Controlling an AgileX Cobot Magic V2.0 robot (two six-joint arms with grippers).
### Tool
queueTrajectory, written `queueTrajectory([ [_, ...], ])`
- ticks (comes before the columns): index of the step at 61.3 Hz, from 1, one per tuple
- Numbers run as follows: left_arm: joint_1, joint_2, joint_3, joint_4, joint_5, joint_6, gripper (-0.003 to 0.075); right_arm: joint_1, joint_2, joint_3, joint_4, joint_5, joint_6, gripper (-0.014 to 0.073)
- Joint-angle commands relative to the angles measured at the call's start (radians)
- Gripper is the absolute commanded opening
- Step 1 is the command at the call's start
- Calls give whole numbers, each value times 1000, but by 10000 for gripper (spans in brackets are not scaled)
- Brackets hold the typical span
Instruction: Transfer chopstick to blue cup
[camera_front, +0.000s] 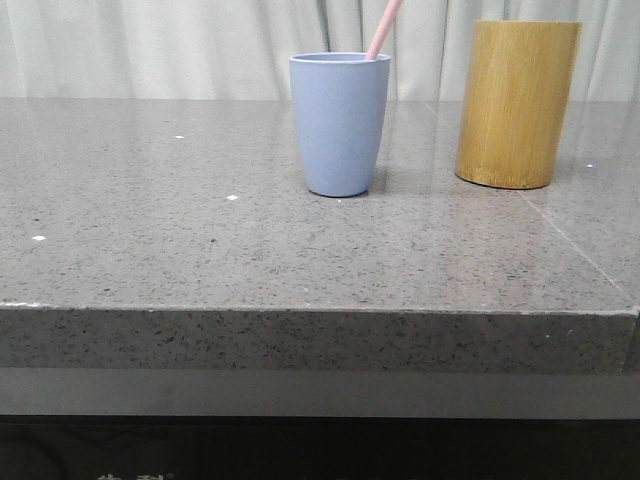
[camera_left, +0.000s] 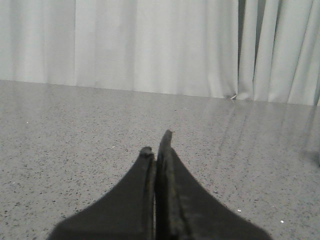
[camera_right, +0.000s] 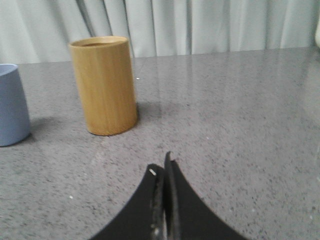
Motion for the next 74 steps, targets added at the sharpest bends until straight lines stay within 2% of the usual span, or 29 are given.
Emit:
queueTrajectory([
  [1,3,-26,13,-9,-74,-7,-19,-8,-27,35,6,-164,-4,-67],
  [5,3,-26,13,-9,-74,-7,-19,-8,-26,75,7,-218,-4,-67],
  [31,3,-23,13,-9,-74,-7,-19,-19,-26,73,-14,-169,-4,-67],
  [74,3,-23,13,-9,-74,-7,-19,-21,-26,73,-14,-215,-4,-67],
])
